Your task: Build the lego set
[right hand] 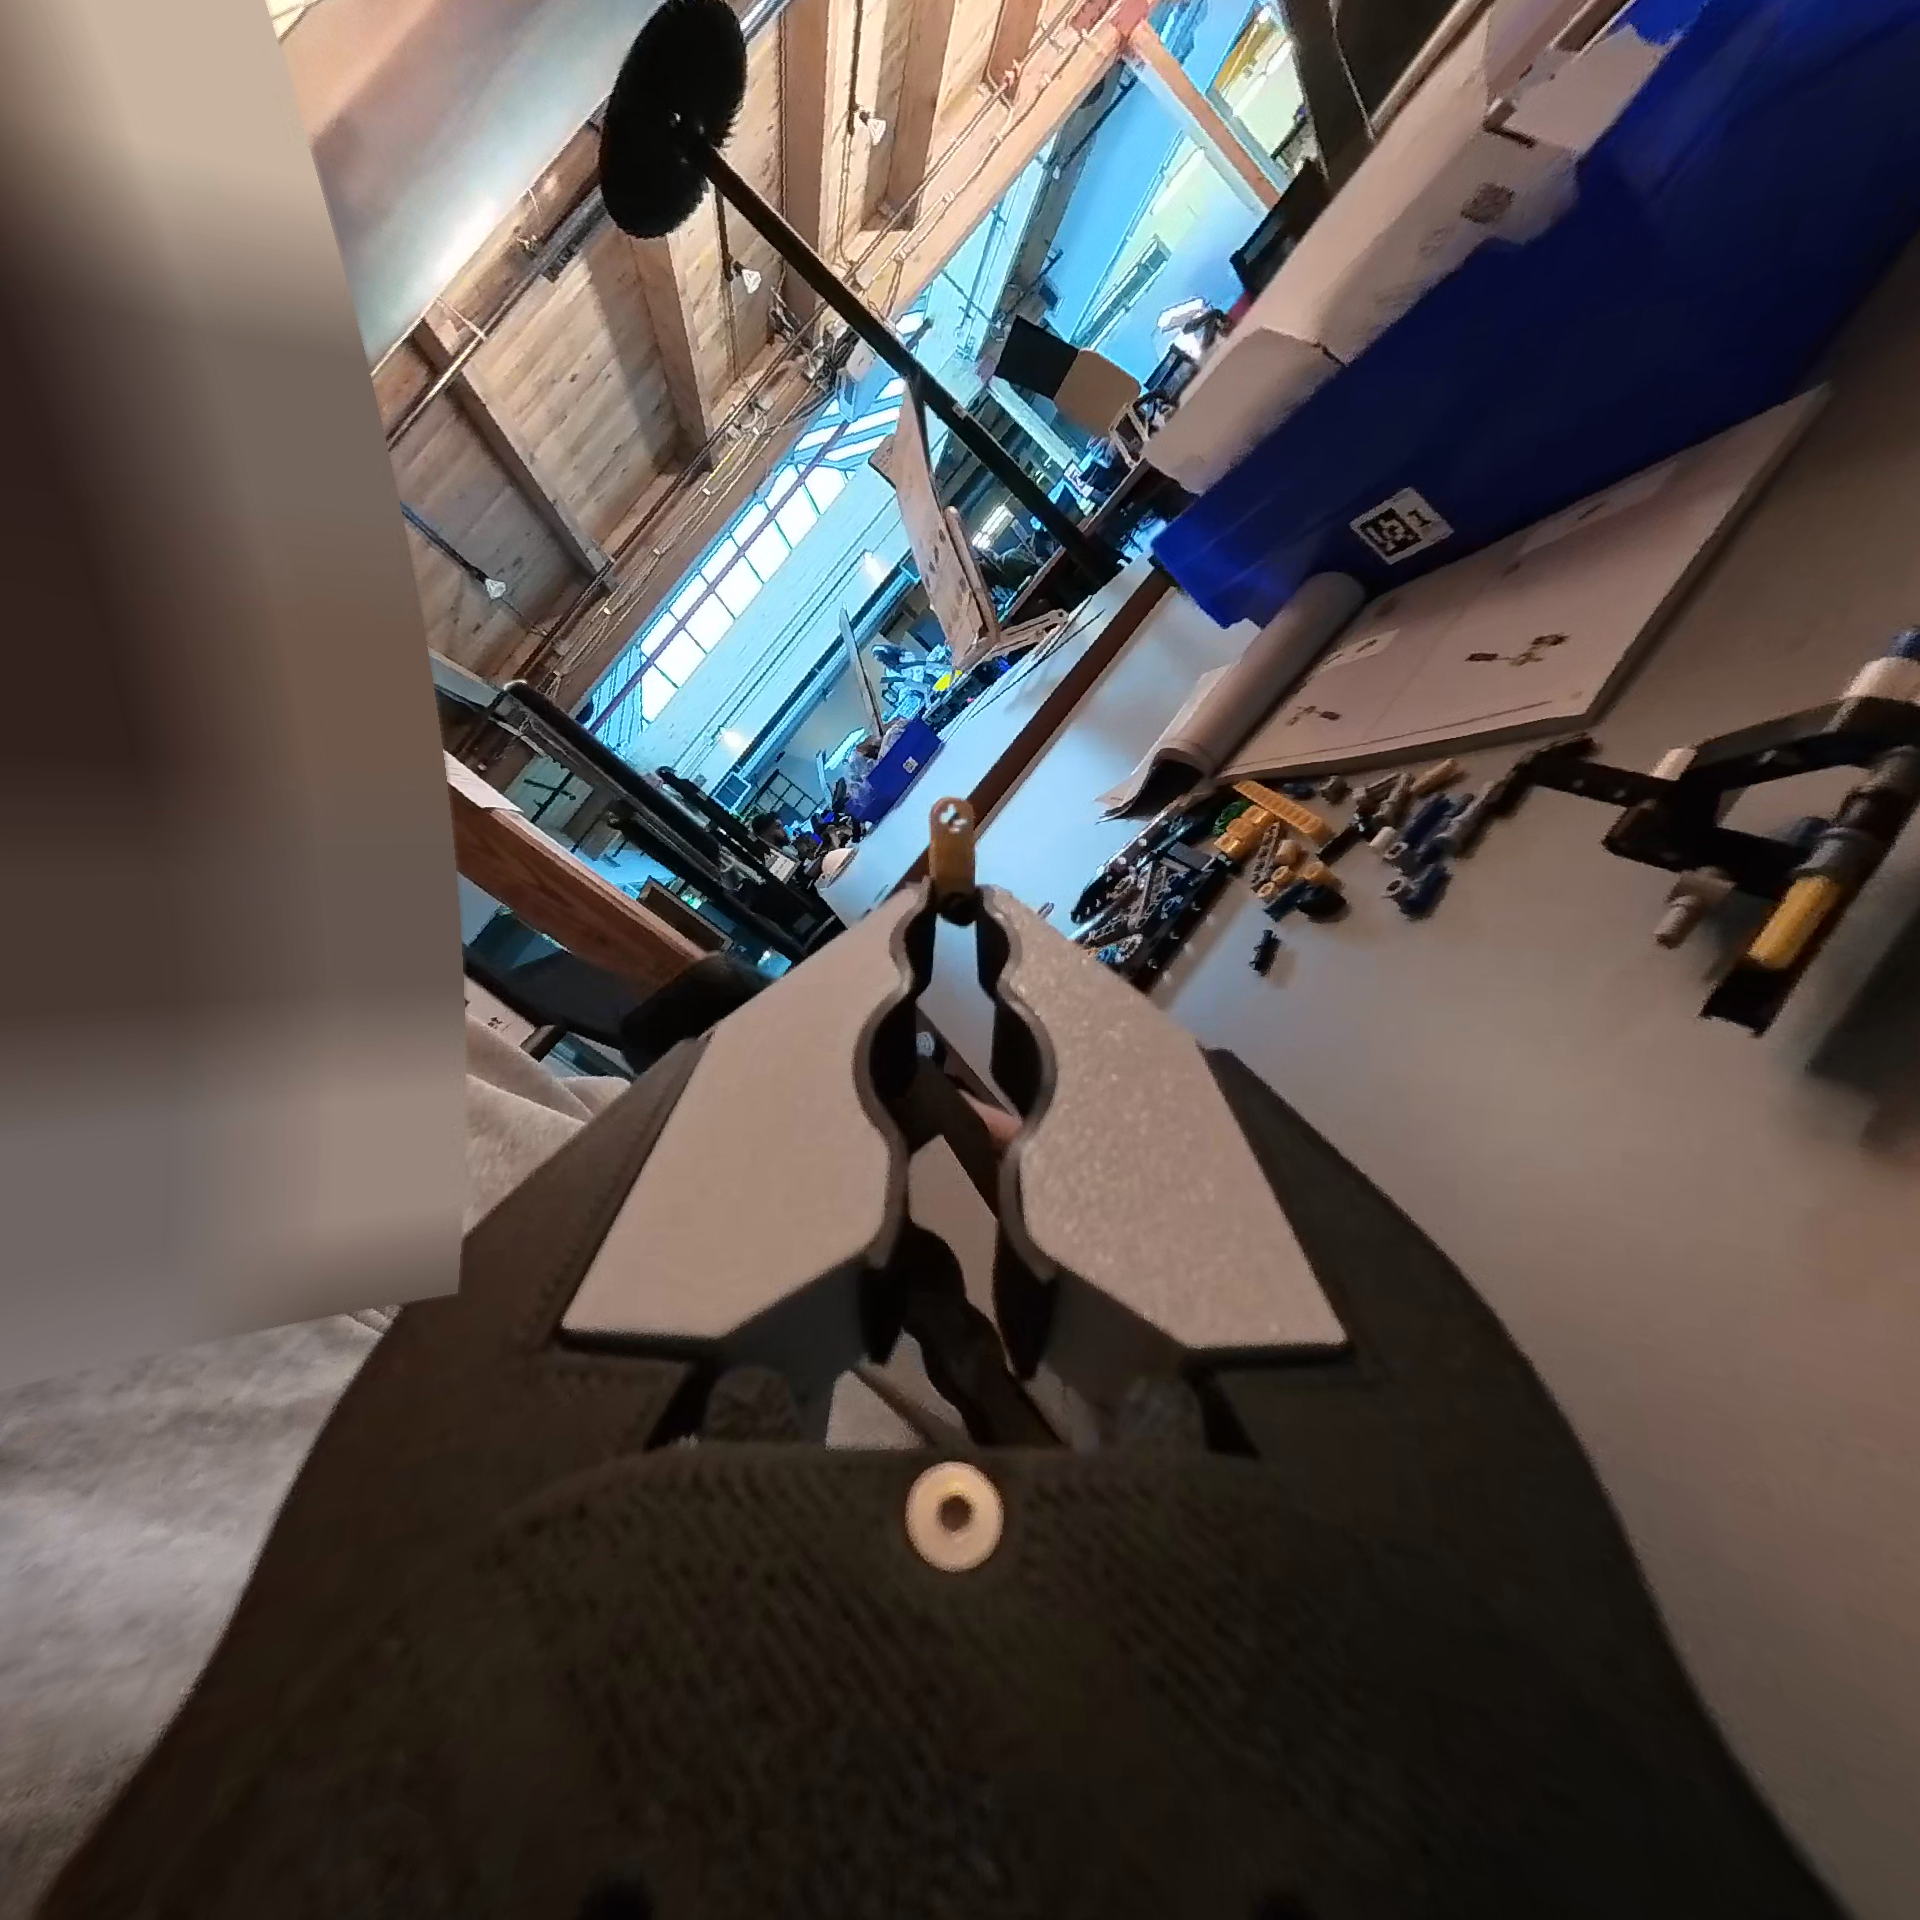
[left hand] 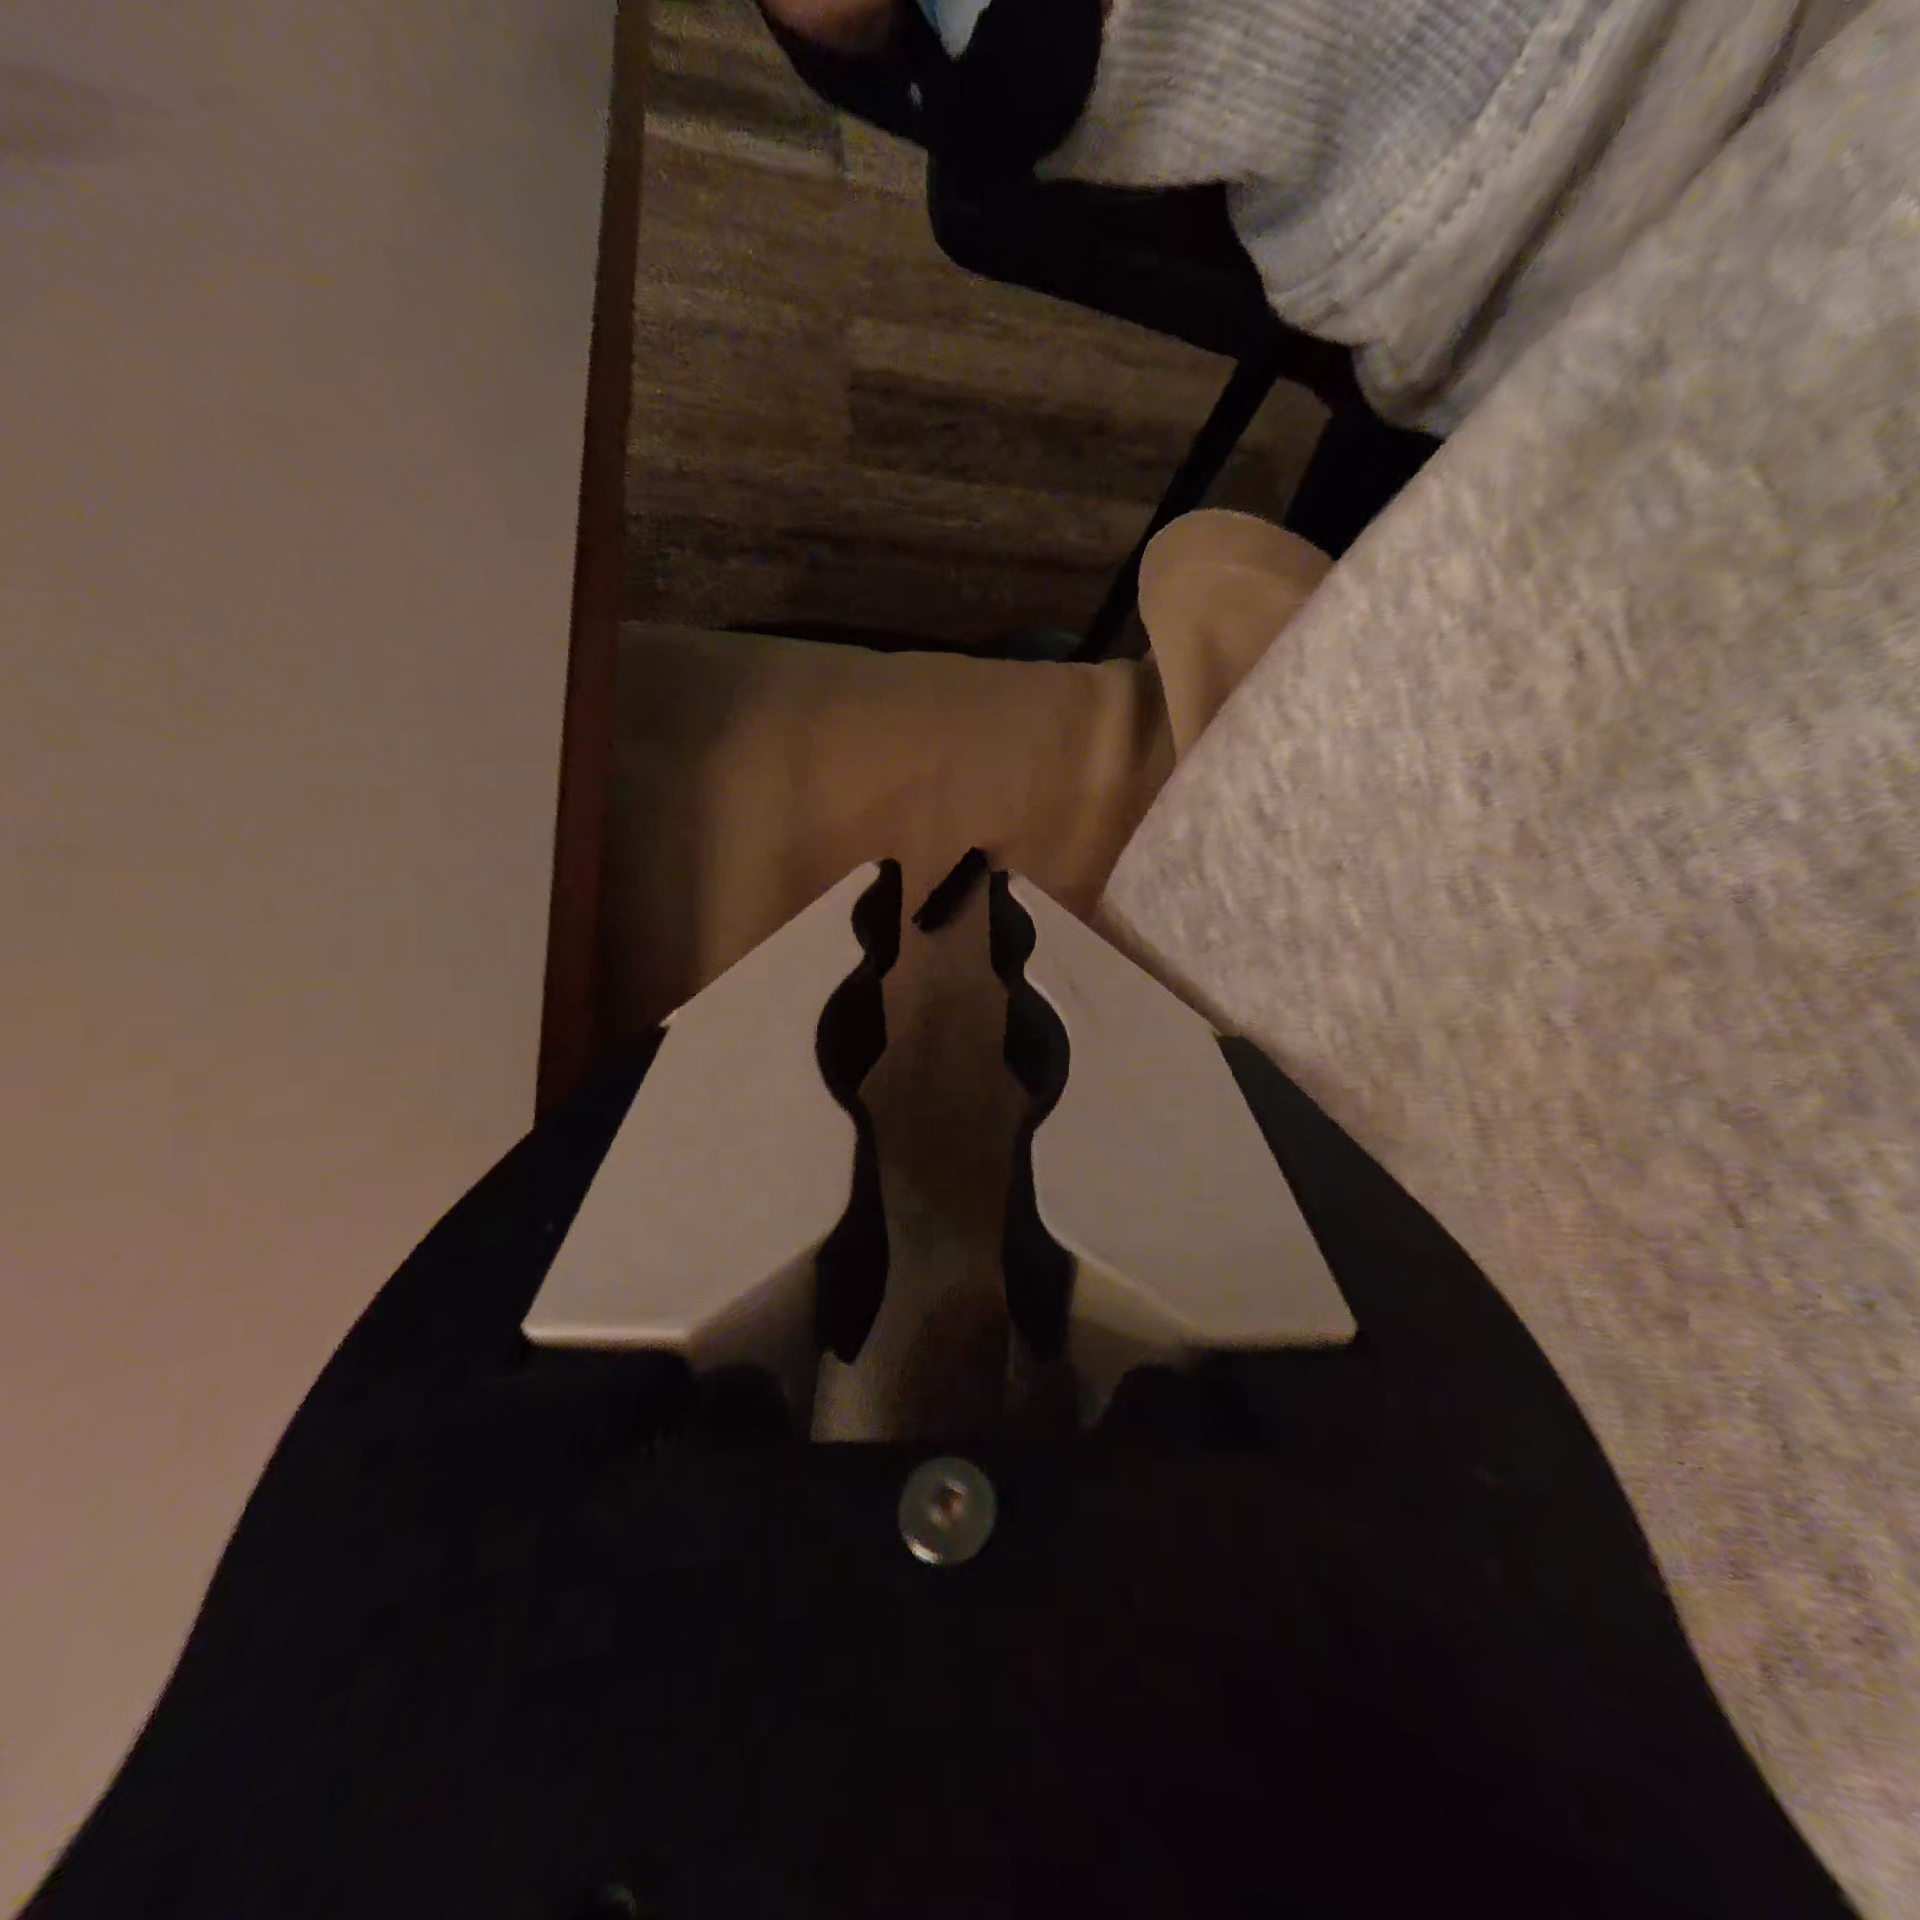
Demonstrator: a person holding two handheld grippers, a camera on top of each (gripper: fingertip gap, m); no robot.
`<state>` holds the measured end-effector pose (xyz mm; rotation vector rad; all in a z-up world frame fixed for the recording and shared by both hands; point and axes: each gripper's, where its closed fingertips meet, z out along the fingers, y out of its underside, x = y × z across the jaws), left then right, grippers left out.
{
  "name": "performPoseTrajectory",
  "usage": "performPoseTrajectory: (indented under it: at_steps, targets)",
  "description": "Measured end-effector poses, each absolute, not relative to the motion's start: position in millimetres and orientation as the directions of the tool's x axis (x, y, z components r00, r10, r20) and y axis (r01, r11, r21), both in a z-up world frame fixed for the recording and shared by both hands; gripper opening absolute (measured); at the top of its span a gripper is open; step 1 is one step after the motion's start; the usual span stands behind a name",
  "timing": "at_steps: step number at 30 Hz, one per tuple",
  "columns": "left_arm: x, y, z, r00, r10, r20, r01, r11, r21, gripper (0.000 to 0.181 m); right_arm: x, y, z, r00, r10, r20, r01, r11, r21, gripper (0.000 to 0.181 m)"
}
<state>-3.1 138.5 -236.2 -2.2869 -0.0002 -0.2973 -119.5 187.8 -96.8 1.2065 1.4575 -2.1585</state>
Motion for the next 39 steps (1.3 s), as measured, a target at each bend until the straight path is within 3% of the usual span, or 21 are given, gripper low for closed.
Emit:
performPoseTrajectory:
  at_steps: [11,25,31,36,39]
  targets:
    - [3,146,-261,0.985,-0.128,0.114,-0.020,-0.749,-0.663,0.017,-105,194,-83,-0.638,0.167,-0.752,0.611,-0.485,-0.626,0.004]
    - [15,138,-268,0.957,-0.150,0.247,0.036,-0.786,-0.617,0.011,-107,199,-84,-0.626,0.144,-0.767,0.617,-0.509,-0.600,0.004]
    - [9,139,-250,0.976,-0.155,0.152,-0.002,-0.708,-0.706,0.001,-110,199,-90,-0.617,0.158,-0.771,0.620,-0.505,-0.600,0.004]
    - [-14,130,-202,0.975,-0.038,0.220,0.163,-0.549,-0.819,0.001,-112,194,-97,-0.616,0.191,-0.765,0.621,-0.481,-0.620,0.005]
    - [-12,124,-198,0.951,-0.038,0.308,0.233,-0.568,-0.789,0.001,-114,190,-102,-0.610,0.201,-0.767,0.628,-0.468,-0.622,0.005]
